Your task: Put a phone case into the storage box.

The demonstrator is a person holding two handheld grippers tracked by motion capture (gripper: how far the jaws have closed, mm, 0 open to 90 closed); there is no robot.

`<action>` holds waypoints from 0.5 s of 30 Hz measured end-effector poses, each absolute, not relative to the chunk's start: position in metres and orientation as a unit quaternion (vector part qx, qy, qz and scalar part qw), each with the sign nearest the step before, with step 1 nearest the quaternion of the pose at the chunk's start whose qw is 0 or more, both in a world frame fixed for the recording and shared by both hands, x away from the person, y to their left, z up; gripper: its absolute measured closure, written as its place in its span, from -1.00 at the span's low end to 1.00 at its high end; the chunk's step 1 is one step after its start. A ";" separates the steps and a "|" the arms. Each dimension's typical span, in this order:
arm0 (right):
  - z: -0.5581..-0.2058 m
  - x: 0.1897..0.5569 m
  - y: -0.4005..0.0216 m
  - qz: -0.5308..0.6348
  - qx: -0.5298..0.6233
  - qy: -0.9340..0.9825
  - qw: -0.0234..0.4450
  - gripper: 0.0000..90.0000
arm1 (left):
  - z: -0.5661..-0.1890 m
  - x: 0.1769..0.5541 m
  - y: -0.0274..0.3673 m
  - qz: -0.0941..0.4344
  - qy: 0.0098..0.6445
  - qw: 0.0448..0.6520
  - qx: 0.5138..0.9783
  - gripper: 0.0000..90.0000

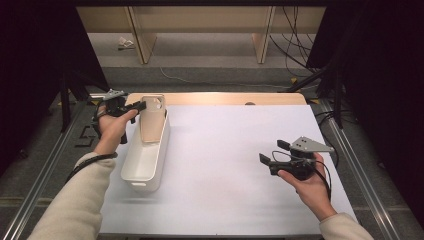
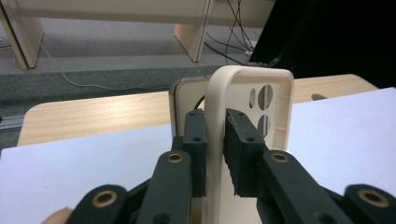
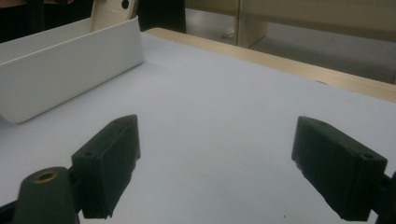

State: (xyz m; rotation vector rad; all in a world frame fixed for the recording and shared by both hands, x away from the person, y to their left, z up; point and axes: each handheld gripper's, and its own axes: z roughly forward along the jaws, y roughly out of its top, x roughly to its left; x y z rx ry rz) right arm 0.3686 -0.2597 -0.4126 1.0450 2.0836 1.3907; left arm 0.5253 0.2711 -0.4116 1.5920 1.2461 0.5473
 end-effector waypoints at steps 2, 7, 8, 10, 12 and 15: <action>-0.413 0.369 -0.260 0.501 0.376 0.750 0.212 -0.64 | -0.412 0.526 0.271 0.234 0.516 0.492 0.661 0.72; -0.413 0.369 -0.260 0.501 0.376 0.750 0.212 -0.64 | -0.407 0.526 0.270 0.255 0.517 0.474 0.666 0.55; -0.412 0.368 -0.260 0.501 0.376 0.750 0.212 -0.64 | -0.406 0.526 0.269 0.259 0.517 0.471 0.666 0.54; -0.412 0.368 -0.260 0.501 0.376 0.750 0.212 -0.64 | -0.404 0.525 0.268 0.269 0.513 0.464 0.670 0.50; -0.412 0.368 -0.260 0.501 0.375 0.750 0.212 -0.64 | -0.403 0.524 0.267 0.276 0.510 0.459 0.673 0.47; -0.412 0.368 -0.260 0.501 0.376 0.750 0.213 -0.64 | -0.401 0.521 0.266 0.284 0.504 0.451 0.679 0.38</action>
